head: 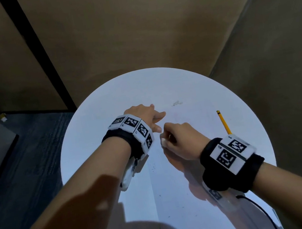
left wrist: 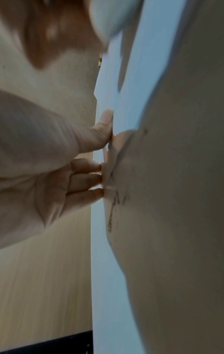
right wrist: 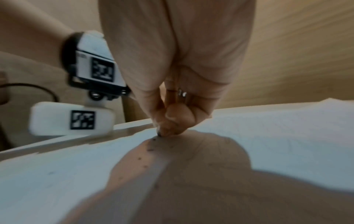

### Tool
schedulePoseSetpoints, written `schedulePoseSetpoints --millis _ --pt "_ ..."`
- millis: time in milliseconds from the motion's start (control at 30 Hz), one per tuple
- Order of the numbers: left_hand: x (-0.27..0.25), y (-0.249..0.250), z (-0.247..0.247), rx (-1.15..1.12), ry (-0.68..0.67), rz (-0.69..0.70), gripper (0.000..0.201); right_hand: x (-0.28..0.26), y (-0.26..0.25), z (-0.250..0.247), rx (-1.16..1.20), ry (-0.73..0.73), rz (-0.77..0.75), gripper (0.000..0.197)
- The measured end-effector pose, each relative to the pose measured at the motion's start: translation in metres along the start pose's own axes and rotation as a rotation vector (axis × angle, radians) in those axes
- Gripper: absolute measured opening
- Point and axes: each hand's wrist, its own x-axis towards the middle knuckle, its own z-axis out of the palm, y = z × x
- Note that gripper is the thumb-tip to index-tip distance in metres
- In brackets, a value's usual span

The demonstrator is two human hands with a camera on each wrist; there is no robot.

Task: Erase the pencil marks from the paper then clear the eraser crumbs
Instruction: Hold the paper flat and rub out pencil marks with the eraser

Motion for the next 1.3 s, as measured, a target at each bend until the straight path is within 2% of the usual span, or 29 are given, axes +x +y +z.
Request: schedulePoseSetpoints --millis 67,133,233,300,433,600,733,800,833,933,1033,1100,1133,1200,1233,1267,1300 --pt "0.000 -0.001 -0.001 0.007 -0.009 0.006 0.051 -0.010 -0.001 -0.001 -0.034 -0.098 -0.031 0.026" --pt "0.001 -0.002 -0.002 -0.003 -0.003 0.013 0.048 -0.012 0.004 -0.007 0.030 -0.148 0.007 0.026" --pt "0.001 -0.008 -0.001 -0.050 0.013 0.021 0.045 -0.007 0.016 -0.017 0.380 -0.029 0.154 0.013" --pt "0.001 -0.010 0.000 -0.068 0.015 0.028 0.047 -0.003 0.019 -0.024 0.498 0.038 0.205 0.011" --pt "0.002 -0.009 -0.001 -0.053 -0.007 0.031 0.054 0.008 0.016 -0.029 0.286 0.032 0.162 0.011" --pt "0.003 -0.012 0.002 -0.067 -0.004 0.029 0.058 0.011 0.004 -0.014 0.038 -0.011 0.036 0.010" --pt "0.003 -0.012 0.001 -0.058 -0.005 0.034 0.056 -0.001 0.004 -0.014 -0.072 -0.171 0.006 0.029" --pt "0.002 -0.012 0.002 -0.058 0.002 0.035 0.056 0.001 0.000 -0.020 -0.073 -0.209 0.015 0.032" --pt "0.002 -0.012 0.002 -0.060 0.009 0.034 0.056 0.005 -0.003 -0.021 -0.045 -0.173 0.012 0.029" --pt "0.001 -0.012 0.003 -0.052 0.024 0.042 0.055 0.016 -0.011 -0.014 0.030 -0.011 0.023 0.003" --pt "0.001 -0.012 0.003 -0.049 0.021 0.040 0.055 0.011 -0.012 -0.003 -0.024 -0.035 0.030 0.008" --pt "0.002 -0.013 0.003 -0.039 0.013 0.040 0.055 0.006 -0.013 -0.004 -0.069 -0.121 0.023 0.026" --pt "0.002 -0.012 0.003 -0.042 0.015 0.039 0.055 0.005 -0.014 -0.007 -0.063 -0.148 0.021 0.028" --pt "0.002 -0.012 0.002 -0.052 0.031 0.031 0.054 0.013 -0.014 -0.009 -0.023 -0.115 0.025 0.009" --pt "0.002 -0.012 0.003 -0.051 0.040 0.028 0.052 0.017 -0.015 -0.010 0.001 -0.067 0.029 0.010" --pt "0.002 -0.012 0.003 -0.050 0.045 0.027 0.049 0.019 -0.015 -0.008 0.004 -0.032 0.033 0.022" --pt "0.002 -0.012 0.004 -0.054 0.046 0.029 0.048 0.018 -0.017 -0.006 0.003 -0.022 0.042 0.025"
